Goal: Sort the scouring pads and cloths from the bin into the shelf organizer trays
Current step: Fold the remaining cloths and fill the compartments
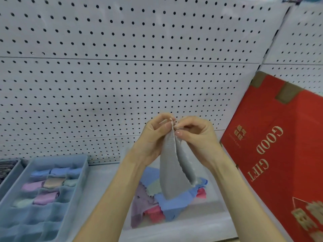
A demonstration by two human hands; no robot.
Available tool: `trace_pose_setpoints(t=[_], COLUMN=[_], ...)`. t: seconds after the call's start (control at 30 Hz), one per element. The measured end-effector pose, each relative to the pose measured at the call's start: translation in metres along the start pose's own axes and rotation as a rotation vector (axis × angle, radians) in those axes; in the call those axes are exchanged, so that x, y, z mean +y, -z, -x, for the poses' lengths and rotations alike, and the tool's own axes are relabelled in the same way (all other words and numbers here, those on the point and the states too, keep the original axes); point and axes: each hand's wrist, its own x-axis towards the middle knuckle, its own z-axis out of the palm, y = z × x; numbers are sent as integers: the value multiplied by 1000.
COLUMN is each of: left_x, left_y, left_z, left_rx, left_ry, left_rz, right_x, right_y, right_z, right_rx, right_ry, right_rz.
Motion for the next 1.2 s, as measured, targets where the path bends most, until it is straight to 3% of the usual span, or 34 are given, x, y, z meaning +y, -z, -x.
trace_pose_setpoints(t=[0.1, 0.5, 0.67, 0.8, 0.93, 1.03, 1.1, 1.2], left_x=[3, 11, 4, -8, -21, -19, -19, -19], left_y=[-6, -14, -23, -37, -25, -15, -15, -27], left_z=[-1, 8, 3, 24, 40, 49, 54, 54], left_rx=[-38, -3, 134, 262, 275, 110, 52, 240], left_ry=[4, 155, 225, 313, 160, -19, -126, -204], left_rz=[63, -171, -250, 34, -113, -261, -506, -735], right_x=[-8, -23, -18, -18, -20, -20, -21, -26], right_y=[-7, -5, -7, -4, 2, 9, 12, 10], right_z=[0, 5, 8, 7, 7, 6, 4, 0], right_rx=[12, -115, 47, 183, 268, 321, 343, 332], right_ry=[46, -3, 58, 40, 31, 48, 48, 53], right_rz=[25, 181, 89, 71, 162, 321, 405, 468])
